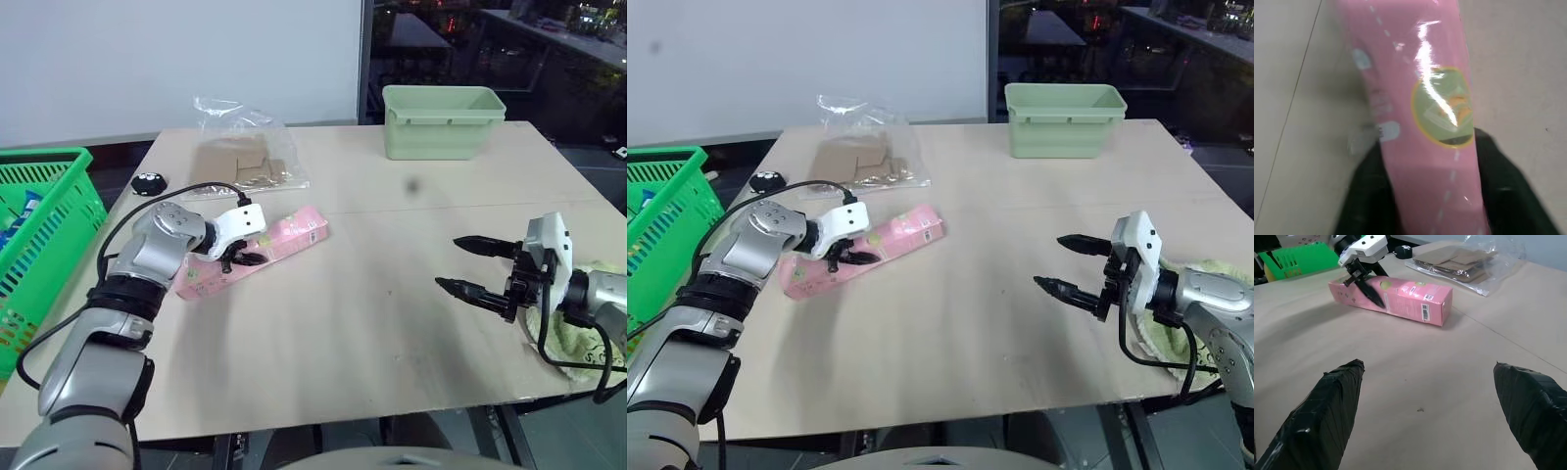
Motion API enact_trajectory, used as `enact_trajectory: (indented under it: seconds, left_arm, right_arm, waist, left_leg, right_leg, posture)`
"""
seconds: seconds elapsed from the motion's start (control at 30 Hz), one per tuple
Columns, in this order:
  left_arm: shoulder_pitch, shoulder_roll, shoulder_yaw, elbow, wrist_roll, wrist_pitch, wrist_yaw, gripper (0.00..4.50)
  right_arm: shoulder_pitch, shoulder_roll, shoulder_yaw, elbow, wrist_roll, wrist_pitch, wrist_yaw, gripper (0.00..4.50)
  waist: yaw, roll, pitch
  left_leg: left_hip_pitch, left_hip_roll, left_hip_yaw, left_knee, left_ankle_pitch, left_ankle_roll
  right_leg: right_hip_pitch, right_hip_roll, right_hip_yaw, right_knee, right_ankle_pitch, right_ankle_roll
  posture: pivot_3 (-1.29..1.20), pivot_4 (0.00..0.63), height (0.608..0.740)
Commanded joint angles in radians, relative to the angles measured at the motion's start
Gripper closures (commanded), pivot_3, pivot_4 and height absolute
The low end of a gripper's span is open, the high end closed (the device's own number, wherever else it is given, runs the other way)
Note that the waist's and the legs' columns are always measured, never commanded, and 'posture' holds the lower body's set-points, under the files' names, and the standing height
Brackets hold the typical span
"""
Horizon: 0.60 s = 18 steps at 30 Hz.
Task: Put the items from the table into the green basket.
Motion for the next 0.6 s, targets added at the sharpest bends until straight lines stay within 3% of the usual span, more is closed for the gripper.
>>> enact_trajectory:
  seconds: [0.03, 0.07, 0.17, 0.33, 0.6]
  left_arm:
    - [-0.012, -0.008, 0.02, -0.001, -0.002, -0.026, 0.024, 4.26]
    - [-0.022, -0.019, 0.046, -0.001, -0.018, -0.031, 0.052, 4.47]
    - [-0.096, -0.053, 0.155, 0.021, -0.053, -0.008, 0.207, 4.47]
    - [-0.237, 0.02, 0.256, 0.096, 0.018, 0.023, 0.51, 4.47]
    - [-0.256, 0.257, 0.396, 0.134, 0.036, 0.066, 0.673, 4.47]
  right_arm:
    - [-0.027, -0.002, -0.014, -0.019, 0.005, -0.023, -0.001, 0.0]
    - [-0.039, 0.005, -0.014, -0.02, 0.014, -0.021, -0.004, 0.0]
    - [-0.093, 0.024, -0.012, -0.03, 0.046, -0.012, -0.018, 0.0]
    - [-0.199, 0.066, 0.008, -0.027, 0.109, 0.007, -0.026, 0.0]
    - [-0.366, 0.137, 0.088, 0.079, 0.128, 0.016, 0.013, 0.0]
  waist:
    - [0.002, 0.002, -0.001]
    - [0.003, 0.002, -0.001]
    - [0.006, 0.002, -0.001]
    - [0.0, -0.004, 0.003]
    - [0.025, -0.004, 0.003]
  left_leg:
    - [0.0, 0.0, 0.0, 0.0, 0.0, 0.0]
    - [0.0, 0.0, 0.0, 0.0, 0.0, 0.0]
    - [0.0, 0.0, -0.001, 0.001, 0.0, 0.0]
    - [-0.001, 0.0, -0.003, 0.002, 0.0, 0.0]
    - [-0.001, -0.001, -0.004, -0.007, -0.001, 0.001]
  right_leg:
    - [0.0, 0.0, 0.0, 0.0, 0.0, 0.0]
    - [0.0, 0.0, 0.0, 0.0, -0.001, 0.001]
    - [0.0, 0.0, 0.0, 0.0, -0.001, 0.002]
    - [-0.001, 0.001, -0.001, 0.001, 0.001, 0.0]
    - [-0.006, 0.001, -0.001, 0.003, 0.001, 0.0]
  posture:
    - [-0.16, 0.0, 0.74]
    - [-0.16, 0.0, 0.74]
    - [-0.14, 0.0, 0.74]
    - [-0.09, 0.0, 0.74]
    - [0.04, 0.0, 0.74]
